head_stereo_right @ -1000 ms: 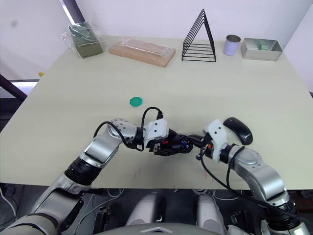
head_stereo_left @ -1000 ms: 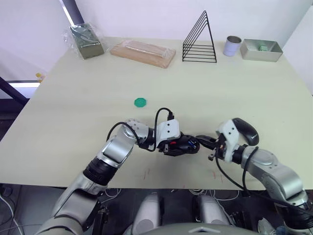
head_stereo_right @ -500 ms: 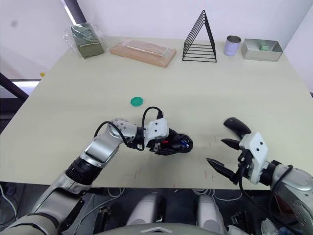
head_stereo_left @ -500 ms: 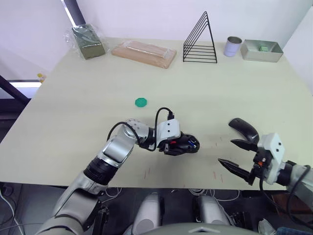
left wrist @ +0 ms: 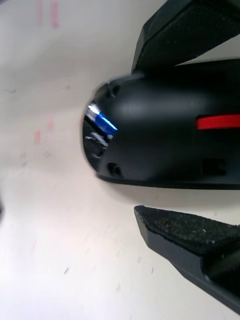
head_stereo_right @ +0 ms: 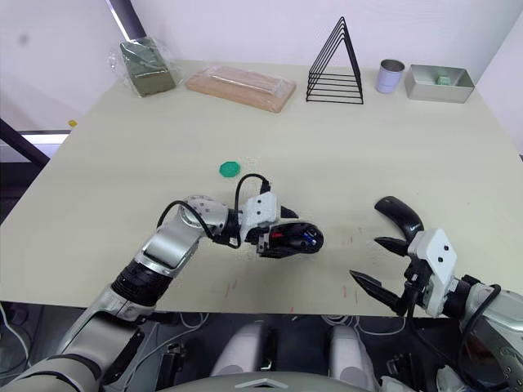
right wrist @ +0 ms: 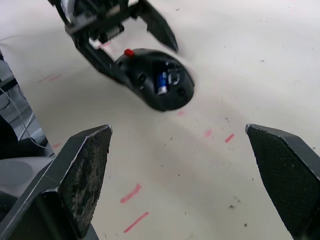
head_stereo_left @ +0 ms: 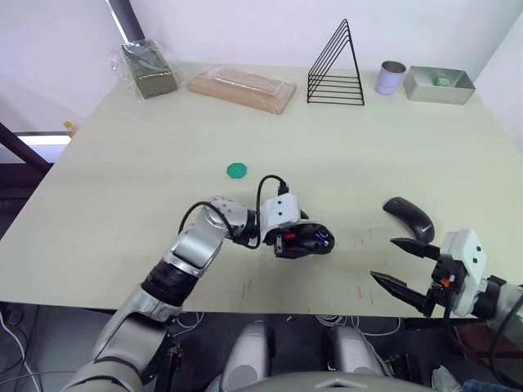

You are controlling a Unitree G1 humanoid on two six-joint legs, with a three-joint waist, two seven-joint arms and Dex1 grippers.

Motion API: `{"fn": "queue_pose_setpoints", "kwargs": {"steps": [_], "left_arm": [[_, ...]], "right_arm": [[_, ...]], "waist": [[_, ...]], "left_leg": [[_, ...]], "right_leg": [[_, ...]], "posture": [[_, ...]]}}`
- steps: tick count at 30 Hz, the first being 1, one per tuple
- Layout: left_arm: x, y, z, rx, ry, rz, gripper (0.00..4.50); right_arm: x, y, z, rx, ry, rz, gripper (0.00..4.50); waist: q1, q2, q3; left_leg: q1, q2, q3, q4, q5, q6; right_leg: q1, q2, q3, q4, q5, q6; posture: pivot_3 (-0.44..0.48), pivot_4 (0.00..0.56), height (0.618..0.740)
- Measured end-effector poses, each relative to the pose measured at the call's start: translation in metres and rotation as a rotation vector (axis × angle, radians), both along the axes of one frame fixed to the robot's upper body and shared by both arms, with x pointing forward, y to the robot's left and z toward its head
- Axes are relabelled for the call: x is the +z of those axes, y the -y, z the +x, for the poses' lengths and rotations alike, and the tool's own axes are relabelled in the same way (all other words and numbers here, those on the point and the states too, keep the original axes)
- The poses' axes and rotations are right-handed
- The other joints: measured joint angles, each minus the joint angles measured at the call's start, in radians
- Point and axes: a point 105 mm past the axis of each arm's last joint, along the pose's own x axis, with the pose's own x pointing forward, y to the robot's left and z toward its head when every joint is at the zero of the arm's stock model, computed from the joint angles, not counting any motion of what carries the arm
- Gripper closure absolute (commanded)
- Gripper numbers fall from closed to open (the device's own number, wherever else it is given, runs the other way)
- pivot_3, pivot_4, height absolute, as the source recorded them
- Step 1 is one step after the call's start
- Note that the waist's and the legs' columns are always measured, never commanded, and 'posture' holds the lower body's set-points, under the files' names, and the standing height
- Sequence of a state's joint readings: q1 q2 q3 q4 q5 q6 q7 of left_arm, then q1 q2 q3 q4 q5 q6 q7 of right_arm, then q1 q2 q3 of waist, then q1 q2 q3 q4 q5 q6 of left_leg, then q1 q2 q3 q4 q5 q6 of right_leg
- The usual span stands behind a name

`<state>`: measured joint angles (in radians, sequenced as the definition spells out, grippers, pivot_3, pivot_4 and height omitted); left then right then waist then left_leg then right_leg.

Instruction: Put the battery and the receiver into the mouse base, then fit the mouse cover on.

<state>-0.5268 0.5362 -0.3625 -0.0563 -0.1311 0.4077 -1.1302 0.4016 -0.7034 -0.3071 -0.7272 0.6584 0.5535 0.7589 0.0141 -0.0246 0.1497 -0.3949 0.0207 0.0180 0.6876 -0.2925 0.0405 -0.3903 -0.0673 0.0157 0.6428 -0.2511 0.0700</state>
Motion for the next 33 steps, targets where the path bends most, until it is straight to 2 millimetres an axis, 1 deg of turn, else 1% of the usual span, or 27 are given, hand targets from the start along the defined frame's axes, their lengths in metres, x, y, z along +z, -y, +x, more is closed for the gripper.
{"fn": "queue_pose_setpoints", "kwargs": {"steps": [3,5,6,9,11,13,14,16,17,19,20,21,22,23,24,26,27,29,31,33], "left_arm": [[0.012,-0.016,-0.005,0.028,-0.024,-0.050,0.04],[0.019,-0.028,-0.014,0.042,-0.036,-0.080,0.04],[0.020,-0.033,-0.018,0.040,-0.038,-0.082,0.04],[0.025,-0.040,-0.027,0.050,-0.051,-0.104,0.04],[0.026,-0.052,-0.036,0.095,-0.087,-0.147,0.04],[0.028,-0.062,-0.040,0.150,-0.094,-0.196,0.04],[0.030,-0.064,-0.042,0.163,-0.091,-0.216,0.04],[0.036,-0.067,-0.047,0.168,-0.091,-0.315,0.04],[0.036,-0.070,-0.051,0.177,-0.100,-0.341,0.04],[0.036,-0.079,-0.053,0.206,-0.094,-0.369,0.04],[0.036,-0.079,-0.054,0.206,-0.093,-0.371,0.04],[0.036,-0.081,-0.057,0.196,-0.085,-0.376,0.04],[0.034,-0.087,-0.065,0.170,-0.086,-0.384,0.04],[0.033,-0.094,-0.076,0.142,-0.099,-0.397,0.04],[0.033,-0.095,-0.078,0.136,-0.102,-0.402,0.04],[0.034,-0.097,-0.082,0.123,-0.104,-0.422,0.04],[0.034,-0.100,-0.087,0.112,-0.099,-0.440,0.04],[0.034,-0.101,-0.089,0.102,-0.089,-0.450,0.04],[0.031,-0.101,-0.093,0.111,-0.078,-0.481,0.04],[0.028,-0.102,-0.095,0.117,-0.072,-0.488,0.04]], "right_arm": [[0.004,0.009,0.002,-0.049,0.008,-0.001,0.00],[0.006,0.014,0.004,-0.086,0.006,-0.005,0.00],[0.006,0.016,0.004,-0.102,0.004,-0.009,0.00],[0.007,0.018,0.005,-0.125,-0.012,-0.019,0.00],[0.006,0.024,0.007,-0.153,-0.034,-0.067,0.00],[0.007,0.032,0.013,-0.192,-0.043,-0.096,0.00],[0.009,0.035,0.015,-0.209,-0.042,-0.106,0.00],[0.013,0.040,0.021,-0.230,-0.040,-0.115,0.00],[0.013,0.041,0.023,-0.237,-0.049,-0.124,0.00],[0.009,0.049,0.025,-0.262,-0.098,-0.142,0.00],[0.009,0.049,0.025,-0.263,-0.101,-0.143,0.00],[0.008,0.050,0.028,-0.267,-0.116,-0.151,0.00],[0.008,0.055,0.032,-0.283,-0.149,-0.184,0.00],[0.008,0.072,0.041,-0.359,-0.190,-0.220,0.00],[0.008,0.077,0.043,-0.381,-0.199,-0.228,0.00],[0.008,0.081,0.047,-0.400,-0.223,-0.235,0.00],[0.010,0.081,0.055,-0.406,-0.235,-0.235,0.00],[0.011,0.083,0.062,-0.420,-0.244,-0.234,0.00],[0.012,0.087,0.077,-0.443,-0.265,-0.232,0.00],[0.012,0.089,0.083,-0.451,-0.280,-0.229,0.00]], "waist": [[-0.002,0.001,0.000],[-0.003,0.001,0.000],[-0.002,0.001,0.000],[0.006,0.001,0.000],[-0.001,0.002,0.000],[-0.004,0.002,0.000],[-0.002,0.002,0.000],[-0.001,0.003,0.000],[0.000,0.003,0.000],[0.004,0.002,0.000],[0.006,0.002,0.000],[0.003,0.003,0.000],[-0.006,0.003,0.001],[-0.013,0.003,0.001],[-0.012,0.003,0.001],[-0.009,0.003,0.001],[-0.004,0.004,0.001],[-0.003,0.004,0.001],[-0.001,0.004,0.001],[0.001,0.004,0.000]], "left_leg": [[0.000,0.002,0.000,0.000,0.000,0.000],[0.000,0.002,0.000,0.000,0.000,0.000],[0.000,0.002,0.000,0.000,0.000,0.000],[0.002,0.002,0.000,0.000,0.001,0.000],[0.003,0.002,0.001,0.000,0.001,0.000],[0.004,0.002,0.002,0.000,0.001,0.000],[0.004,0.002,0.001,0.000,0.001,0.000],[0.005,0.002,0.001,0.000,0.001,0.000],[0.005,0.002,0.001,0.000,0.001,0.000],[0.005,0.002,0.001,0.000,0.001,0.000],[0.005,0.002,0.001,0.000,0.001,0.000],[0.005,0.002,0.001,0.000,0.001,0.000],[0.006,0.002,0.005,0.000,0.001,0.001],[0.008,0.002,0.007,-0.001,0.000,0.001],[0.008,0.002,0.006,-0.001,0.000,0.001],[0.008,0.002,0.005,-0.001,0.000,0.001],[0.009,0.003,0.006,-0.002,0.000,0.001],[0.009,0.003,0.006,-0.002,0.000,0.001],[0.008,0.002,0.006,-0.002,0.000,0.001],[0.007,0.002,0.005,-0.002,0.000,0.001]], "right_leg": [[0.000,0.000,0.000,0.000,0.000,0.000],[0.000,0.000,0.000,0.000,0.000,0.000],[0.000,0.000,0.000,0.000,0.000,0.000],[0.003,-0.001,0.000,-0.001,0.000,0.000],[0.004,-0.002,0.000,-0.001,0.000,0.000],[0.003,-0.002,0.001,-0.001,0.000,0.000],[0.004,-0.002,0.001,-0.001,0.000,0.000],[0.004,-0.002,0.001,-0.001,0.000,0.000],[0.005,-0.002,0.000,-0.001,0.000,0.000],[0.005,-0.002,0.000,-0.001,-0.001,-0.002],[0.005,-0.002,0.000,-0.001,-0.002,-0.004],[0.005,-0.002,0.001,-0.001,-0.002,-0.004],[0.005,-0.003,0.003,-0.001,-0.002,-0.004],[0.005,-0.003,0.004,-0.002,-0.002,-0.004],[0.005,-0.004,0.004,-0.002,-0.002,-0.004],[0.005,-0.003,0.003,-0.002,-0.002,-0.005],[0.005,-0.003,0.003,-0.002,-0.002,-0.005],[0.005,-0.003,0.004,-0.002,-0.002,-0.005],[0.005,-0.003,0.004,-0.002,-0.002,-0.005],[0.005,-0.003,0.003,-0.003,-0.002,-0.005]], "posture": [[0.000,0.150,0.740],[0.000,0.150,0.740],[0.000,0.150,0.740],[0.000,0.150,0.740],[0.000,0.150,0.740],[0.000,0.150,0.740],[0.000,0.150,0.740],[0.000,0.150,0.740],[0.000,0.150,0.740],[0.000,0.150,0.740],[0.000,0.150,0.740],[0.000,0.150,0.740],[0.000,0.150,0.740],[0.000,0.150,0.740],[0.000,0.150,0.740],[0.000,0.150,0.740],[0.000,0.150,0.740],[0.000,0.150,0.740],[0.000,0.150,0.740],[0.000,0.150,0.740]]}}
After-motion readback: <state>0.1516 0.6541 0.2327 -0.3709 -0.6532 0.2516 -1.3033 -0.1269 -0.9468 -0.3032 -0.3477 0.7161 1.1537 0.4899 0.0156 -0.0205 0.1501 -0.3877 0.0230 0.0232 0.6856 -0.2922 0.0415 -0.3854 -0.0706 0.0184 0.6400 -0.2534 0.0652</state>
